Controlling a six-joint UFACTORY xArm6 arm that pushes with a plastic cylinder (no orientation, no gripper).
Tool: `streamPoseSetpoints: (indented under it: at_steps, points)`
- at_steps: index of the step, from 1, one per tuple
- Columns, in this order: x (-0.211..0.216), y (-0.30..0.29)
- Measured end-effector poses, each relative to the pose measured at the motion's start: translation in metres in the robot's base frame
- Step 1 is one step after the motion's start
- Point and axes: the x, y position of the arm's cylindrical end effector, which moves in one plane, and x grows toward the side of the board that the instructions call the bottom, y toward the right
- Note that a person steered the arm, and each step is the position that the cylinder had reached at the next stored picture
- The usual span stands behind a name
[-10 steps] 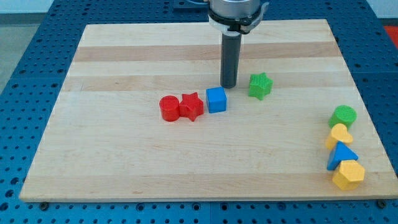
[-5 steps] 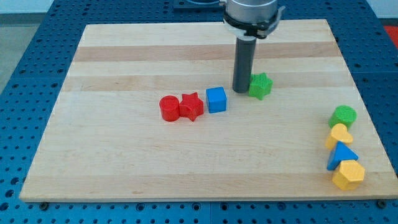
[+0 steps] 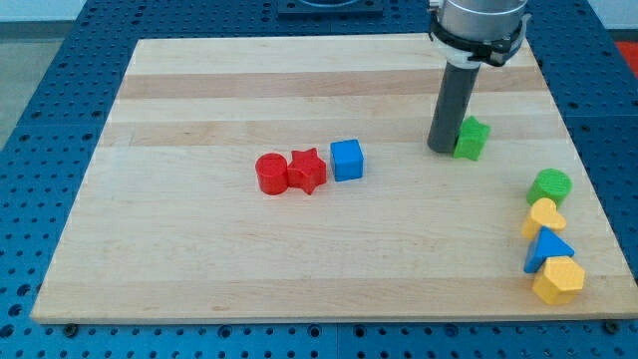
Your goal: Push the green star diagonally above the green circle
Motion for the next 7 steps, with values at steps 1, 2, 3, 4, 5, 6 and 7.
streamPoseSetpoints:
  at_steps: [1, 2, 3, 4, 5, 6, 7]
  points:
    - [-0.006, -0.005]
    - [-0.006, -0.005]
    - [-0.006, 0.005]
    - [-0.006, 0.023]
    - [-0.006, 0.036]
    - [-0.006, 0.038]
    - [-0.015, 0.037]
